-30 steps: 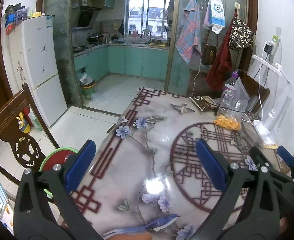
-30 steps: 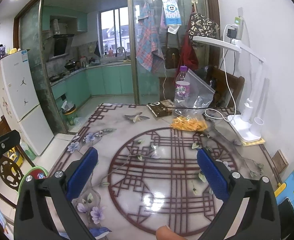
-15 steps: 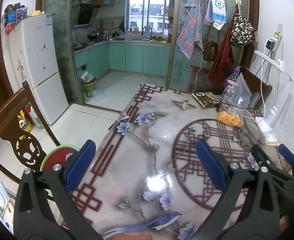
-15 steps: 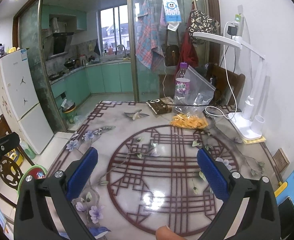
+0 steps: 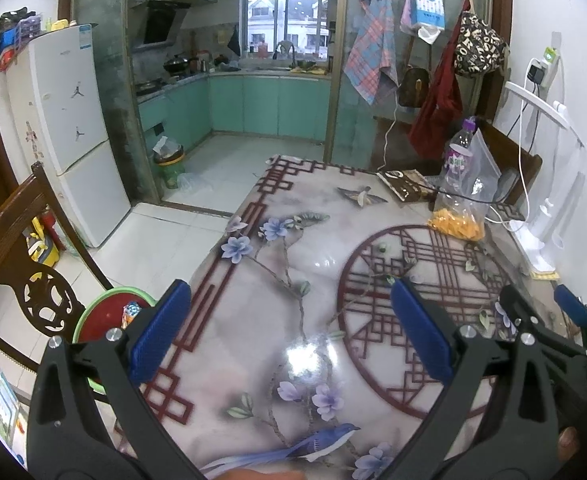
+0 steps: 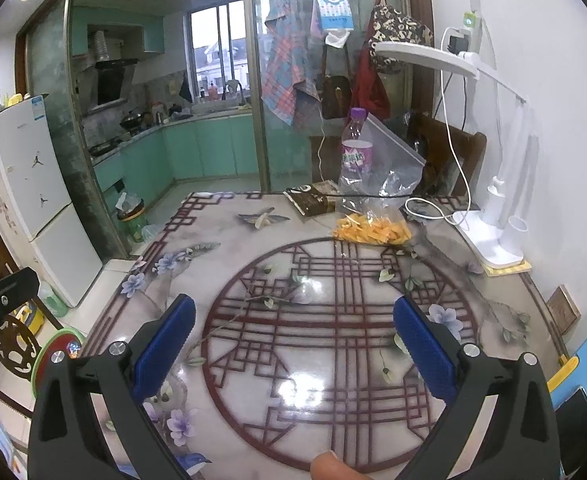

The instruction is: Collect trash

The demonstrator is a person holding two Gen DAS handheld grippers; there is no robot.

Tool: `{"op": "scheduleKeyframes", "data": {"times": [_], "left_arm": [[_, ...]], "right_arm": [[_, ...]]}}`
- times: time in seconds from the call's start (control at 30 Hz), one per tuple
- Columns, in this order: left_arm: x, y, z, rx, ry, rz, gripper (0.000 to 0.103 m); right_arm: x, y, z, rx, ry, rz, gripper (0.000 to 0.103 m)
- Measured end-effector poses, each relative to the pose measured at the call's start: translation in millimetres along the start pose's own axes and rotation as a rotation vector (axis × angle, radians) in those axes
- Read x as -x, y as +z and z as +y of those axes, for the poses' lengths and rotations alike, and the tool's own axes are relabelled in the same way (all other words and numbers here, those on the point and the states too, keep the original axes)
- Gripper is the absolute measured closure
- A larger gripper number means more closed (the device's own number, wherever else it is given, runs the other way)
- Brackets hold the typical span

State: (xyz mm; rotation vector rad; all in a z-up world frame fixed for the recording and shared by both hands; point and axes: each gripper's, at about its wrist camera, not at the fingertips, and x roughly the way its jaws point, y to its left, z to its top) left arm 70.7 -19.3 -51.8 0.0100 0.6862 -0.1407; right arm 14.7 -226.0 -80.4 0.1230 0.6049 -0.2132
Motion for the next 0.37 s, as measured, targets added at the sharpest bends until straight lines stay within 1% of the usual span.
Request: {"op": "scheduleKeyframes", "data": {"times": [0.07,0.17,0.27,0.37], "left_arm": [[-5.6,0.0,-4.5,-0.006,-0.008,0.012,0.005],[-25.5,-4.4,-11.6,-0.025,-0.027,0.054,0.005],[-58.5,-18.1,-20.2,-0.049,-0.023,0.103,0.005],[-102.6,-44.9,-29.1,-0.085,-0.003,0.143,0.005]], "right_arm": [[-6.1,-0.9,-3.8,-0.008,-0.004,0.014,0.007],[-19.1,-4.9,-13.9,-0.029,-0.012,0.051,0.007],[-42.4,-17.2,-34.7,-0.056,-0.061,0.106,0.007],[-72.5,-39.1,-64.2,-0.063,-0.122,0.188,0.007]]}}
